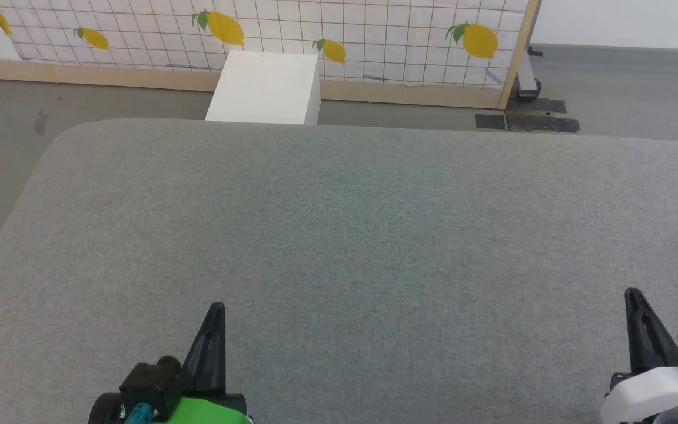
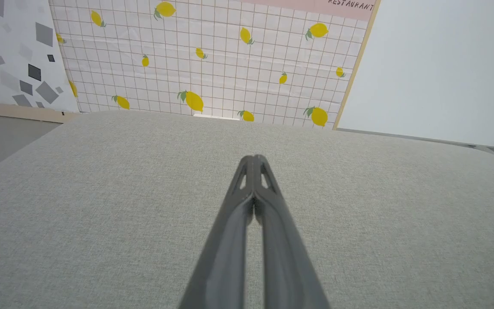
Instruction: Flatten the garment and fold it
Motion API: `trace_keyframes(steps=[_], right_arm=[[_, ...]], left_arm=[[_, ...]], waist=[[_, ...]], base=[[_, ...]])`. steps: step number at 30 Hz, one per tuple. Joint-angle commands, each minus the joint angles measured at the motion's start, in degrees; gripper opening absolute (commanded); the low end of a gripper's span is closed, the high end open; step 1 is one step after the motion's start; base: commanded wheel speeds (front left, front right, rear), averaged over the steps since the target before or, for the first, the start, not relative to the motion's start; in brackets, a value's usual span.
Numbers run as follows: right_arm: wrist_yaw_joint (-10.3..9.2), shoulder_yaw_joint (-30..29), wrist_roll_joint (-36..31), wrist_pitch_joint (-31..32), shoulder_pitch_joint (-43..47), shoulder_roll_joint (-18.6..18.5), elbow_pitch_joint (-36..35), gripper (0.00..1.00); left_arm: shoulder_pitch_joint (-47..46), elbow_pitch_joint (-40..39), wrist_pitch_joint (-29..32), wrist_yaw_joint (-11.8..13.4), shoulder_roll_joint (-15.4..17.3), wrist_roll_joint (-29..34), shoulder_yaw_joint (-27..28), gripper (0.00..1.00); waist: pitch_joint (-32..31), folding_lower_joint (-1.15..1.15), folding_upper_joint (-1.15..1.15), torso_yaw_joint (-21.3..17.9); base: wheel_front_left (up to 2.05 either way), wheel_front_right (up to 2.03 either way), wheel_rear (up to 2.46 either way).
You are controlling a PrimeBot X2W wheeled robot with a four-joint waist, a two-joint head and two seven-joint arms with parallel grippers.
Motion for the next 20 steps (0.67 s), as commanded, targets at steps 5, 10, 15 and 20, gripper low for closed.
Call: trace_keyframes(steps=[5,10,15,20], right_arm=[[-0.01,0.78,0.05,0.11,-0.75,0.01,0.36,0.00],[-0.02,1.26,0.07,0.15,-1.03,0.02,0.50,0.00],[-0.02,1.77,0.08,0.19,-1.32,0.03,0.65,0.00],[-0.02,2.25,0.10,0.23,-1.60,0.03,0.80,0.00]], left_arm=[[-0.78,0.18,0.89,-0.09,-0.29,1.01,0.79,0.00],[-1.07,0.24,1.41,-0.12,-0.40,1.52,1.16,0.00],[-1.37,0.31,1.96,-0.15,-0.53,2.05,1.56,0.00],[-1.66,0.38,2.49,-0.18,-0.65,2.56,1.93,0.00]], waist=[[-0.06,0.00,0.00,-0.19],[-0.12,0.00,0.00,-0.34],[-0.18,0.00,0.00,-0.50],[-0.23,0.00,0.00,-0.66]], base=[[0.00,0.00,0.00],[0.00,0.00,0.00],[0.00,0.00,0.00],[0.00,0.00,0.00]])
